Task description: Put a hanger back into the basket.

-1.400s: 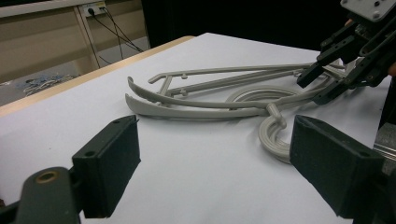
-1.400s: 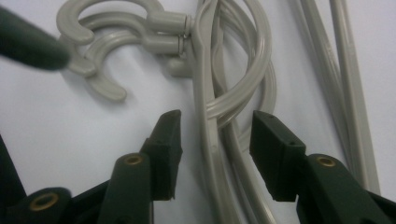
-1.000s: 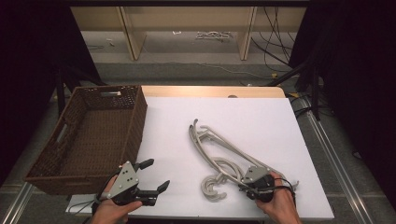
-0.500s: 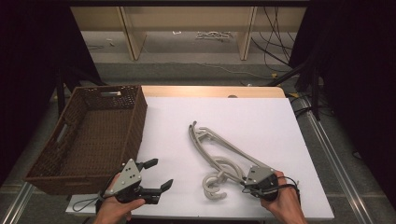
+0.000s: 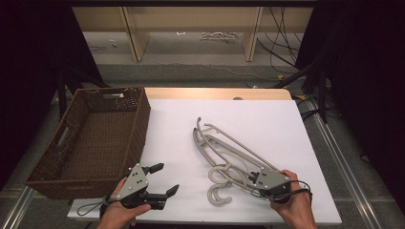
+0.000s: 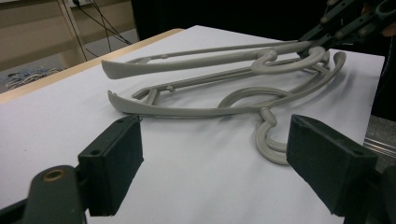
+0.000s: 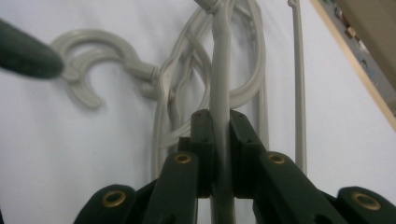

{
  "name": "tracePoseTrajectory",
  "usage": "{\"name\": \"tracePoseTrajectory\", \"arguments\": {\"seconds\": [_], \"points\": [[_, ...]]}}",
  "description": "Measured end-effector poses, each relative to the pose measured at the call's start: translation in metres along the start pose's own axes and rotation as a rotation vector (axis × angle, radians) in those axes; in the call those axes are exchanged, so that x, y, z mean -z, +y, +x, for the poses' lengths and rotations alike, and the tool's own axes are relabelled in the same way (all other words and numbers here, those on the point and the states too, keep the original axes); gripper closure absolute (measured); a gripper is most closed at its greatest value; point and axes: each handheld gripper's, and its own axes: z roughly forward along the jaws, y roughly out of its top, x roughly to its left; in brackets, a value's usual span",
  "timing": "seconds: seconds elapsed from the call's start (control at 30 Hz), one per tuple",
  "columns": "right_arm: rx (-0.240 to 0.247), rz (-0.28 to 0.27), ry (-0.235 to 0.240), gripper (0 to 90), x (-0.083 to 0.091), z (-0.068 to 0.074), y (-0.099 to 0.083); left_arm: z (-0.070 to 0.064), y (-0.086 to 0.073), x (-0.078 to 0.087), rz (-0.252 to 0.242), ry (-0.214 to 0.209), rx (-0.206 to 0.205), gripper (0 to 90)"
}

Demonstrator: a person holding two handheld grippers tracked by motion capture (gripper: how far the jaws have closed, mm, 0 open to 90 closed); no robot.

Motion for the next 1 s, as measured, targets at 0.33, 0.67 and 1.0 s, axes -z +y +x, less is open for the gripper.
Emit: {"name": "tracePoseTrajectory", "arguments": {"seconds": [0.33,0.67,1.0], "points": [[0.075,-0.052,0.097,82.5,-0.005,0.016,0.015,0.001,0.006,-0.013,0.043,0.015,-0.085,21.5],[0.109,-0.068,0.128,82.5,-0.004,0.024,0.022,0.001,0.017,-0.06,0.178,0.021,-0.339,26.6],[0.199,-0.081,0.154,82.5,-0.004,0.029,0.029,-0.011,0.022,-0.08,0.253,-0.076,-0.497,34.5]]}}
